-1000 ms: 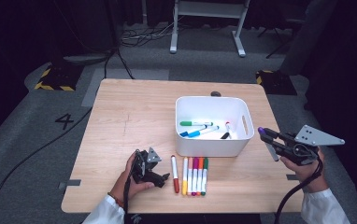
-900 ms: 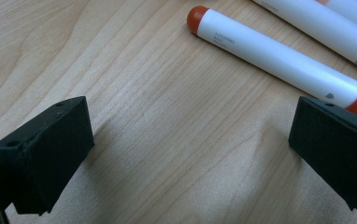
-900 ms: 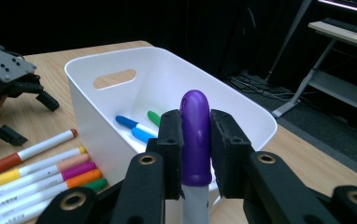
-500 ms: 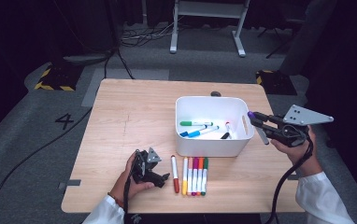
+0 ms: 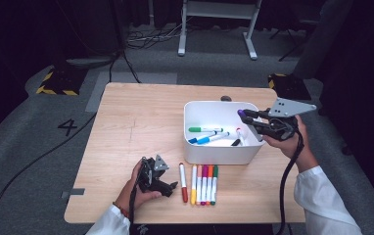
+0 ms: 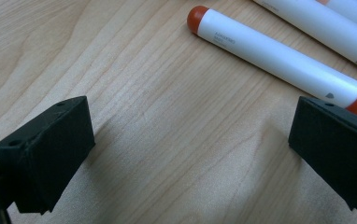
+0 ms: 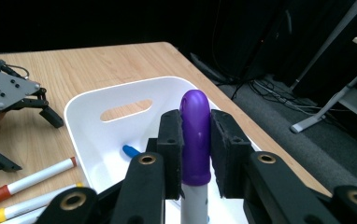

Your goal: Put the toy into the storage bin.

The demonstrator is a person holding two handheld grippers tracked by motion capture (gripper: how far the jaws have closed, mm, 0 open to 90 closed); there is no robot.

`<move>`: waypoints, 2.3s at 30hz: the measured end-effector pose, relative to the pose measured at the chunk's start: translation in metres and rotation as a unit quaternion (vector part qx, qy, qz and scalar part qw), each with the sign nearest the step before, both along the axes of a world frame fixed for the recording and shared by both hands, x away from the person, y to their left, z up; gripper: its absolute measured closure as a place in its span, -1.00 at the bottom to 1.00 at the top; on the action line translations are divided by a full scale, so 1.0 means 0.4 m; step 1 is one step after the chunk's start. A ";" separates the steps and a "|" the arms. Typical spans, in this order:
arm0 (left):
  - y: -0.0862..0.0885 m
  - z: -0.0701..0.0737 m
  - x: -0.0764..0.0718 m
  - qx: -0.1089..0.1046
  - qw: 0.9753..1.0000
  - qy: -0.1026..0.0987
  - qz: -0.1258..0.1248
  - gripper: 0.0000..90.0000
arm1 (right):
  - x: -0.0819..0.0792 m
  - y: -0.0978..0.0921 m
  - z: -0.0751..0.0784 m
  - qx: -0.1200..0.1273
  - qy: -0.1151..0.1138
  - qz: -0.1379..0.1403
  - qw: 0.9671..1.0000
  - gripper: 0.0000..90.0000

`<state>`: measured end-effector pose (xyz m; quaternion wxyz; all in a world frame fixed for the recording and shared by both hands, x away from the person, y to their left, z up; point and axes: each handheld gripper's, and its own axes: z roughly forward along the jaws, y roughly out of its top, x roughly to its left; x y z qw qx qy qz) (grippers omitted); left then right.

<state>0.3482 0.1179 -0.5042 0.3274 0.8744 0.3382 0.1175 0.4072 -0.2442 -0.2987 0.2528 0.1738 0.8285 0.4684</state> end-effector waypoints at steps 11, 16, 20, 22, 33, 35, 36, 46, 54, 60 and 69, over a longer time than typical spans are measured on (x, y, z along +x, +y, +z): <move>0.000 0.000 0.000 0.001 1.000 0.000 0.000 -0.99 | 0.051 0.070 -0.060 -0.044 0.036 0.020 0.998 0.67; 0.000 0.000 0.000 0.000 1.000 0.000 0.000 -0.99 | 0.067 0.089 -0.103 -0.080 0.067 0.033 0.994 0.67; 0.000 0.000 0.000 0.001 1.000 0.000 0.000 -0.99 | 0.074 0.112 -0.143 -0.124 0.090 0.040 0.987 0.67; 0.000 0.000 0.000 0.000 1.000 0.000 0.000 -0.99 | 0.077 0.121 -0.155 -0.140 0.100 0.043 0.984 0.67; 0.000 0.000 0.000 0.001 1.000 0.000 0.000 -0.99 | 0.075 0.154 -0.167 -0.193 0.124 0.051 0.972 0.57; 0.000 0.000 0.000 0.000 1.000 0.001 0.000 -0.99 | 0.074 0.150 -0.166 -0.186 0.122 0.048 0.974 0.57; 0.000 0.000 0.000 0.000 1.000 0.001 0.000 -0.99 | 0.073 0.148 -0.165 -0.180 0.120 0.048 0.975 0.56; 0.000 0.000 0.000 0.000 1.000 0.001 0.000 -0.99 | 0.064 0.116 -0.154 -0.114 0.103 0.030 0.988 0.27; 0.000 0.000 0.000 0.000 1.000 0.000 0.000 -0.99 | 0.034 0.085 -0.128 -0.058 0.088 0.016 0.994 0.03; 0.000 0.000 0.000 0.000 1.000 0.001 0.000 -0.99 | -0.021 0.045 -0.098 -0.015 0.071 -0.004 0.997 -0.16; 0.000 0.000 0.000 0.000 1.000 0.001 0.000 -0.99 | -0.128 -0.030 -0.115 0.029 0.048 -0.025 0.998 -0.26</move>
